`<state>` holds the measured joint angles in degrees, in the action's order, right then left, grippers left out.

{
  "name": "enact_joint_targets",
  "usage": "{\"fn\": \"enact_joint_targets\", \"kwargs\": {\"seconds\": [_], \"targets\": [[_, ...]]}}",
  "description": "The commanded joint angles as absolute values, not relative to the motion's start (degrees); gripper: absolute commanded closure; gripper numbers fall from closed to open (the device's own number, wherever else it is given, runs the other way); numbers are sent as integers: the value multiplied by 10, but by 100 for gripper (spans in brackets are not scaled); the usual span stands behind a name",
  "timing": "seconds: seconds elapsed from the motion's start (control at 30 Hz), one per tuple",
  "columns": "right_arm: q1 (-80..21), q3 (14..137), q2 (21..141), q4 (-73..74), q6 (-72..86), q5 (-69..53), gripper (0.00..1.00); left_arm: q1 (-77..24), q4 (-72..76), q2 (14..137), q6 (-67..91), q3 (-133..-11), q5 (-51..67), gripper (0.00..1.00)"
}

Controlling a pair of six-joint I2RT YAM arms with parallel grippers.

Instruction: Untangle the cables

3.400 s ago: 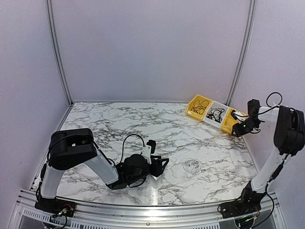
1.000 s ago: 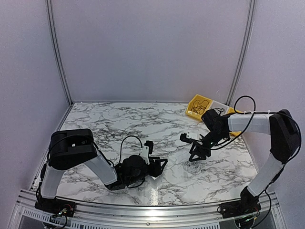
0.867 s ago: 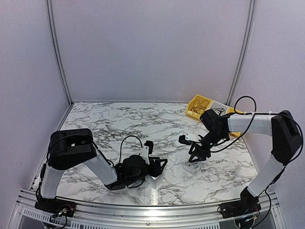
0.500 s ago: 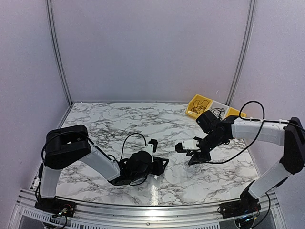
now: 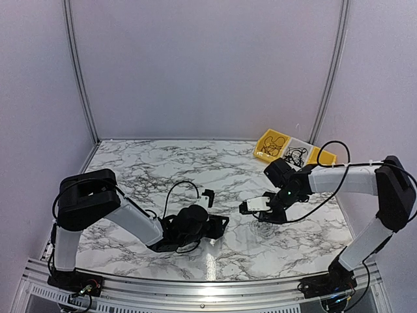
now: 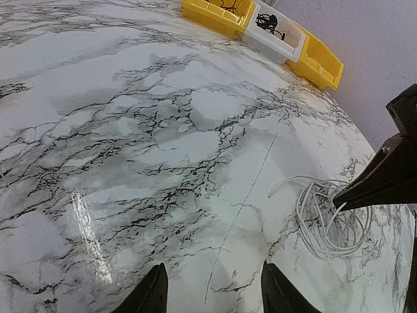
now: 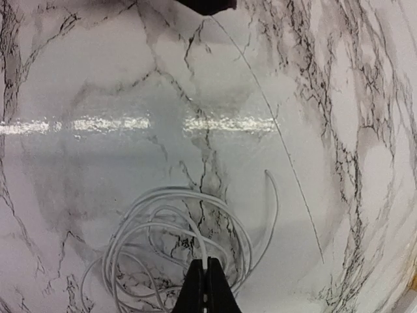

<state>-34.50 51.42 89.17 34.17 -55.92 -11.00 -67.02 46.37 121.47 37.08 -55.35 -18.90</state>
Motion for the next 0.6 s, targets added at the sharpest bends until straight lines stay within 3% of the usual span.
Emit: {"fn": "enact_joint_targets", "kwargs": {"seconds": [0.0,0.4,0.57], "targets": [[-349,557,857,341,-524,-143,100,-673,461,1203,347,-572,-169,48],[-348,705,825,428,-413,-217,100,-704,671,1170,243,-541,-151,45],[-348,734,818,442,-390,-244,100,-704,688,1184,233,-567,-212,45]]}}
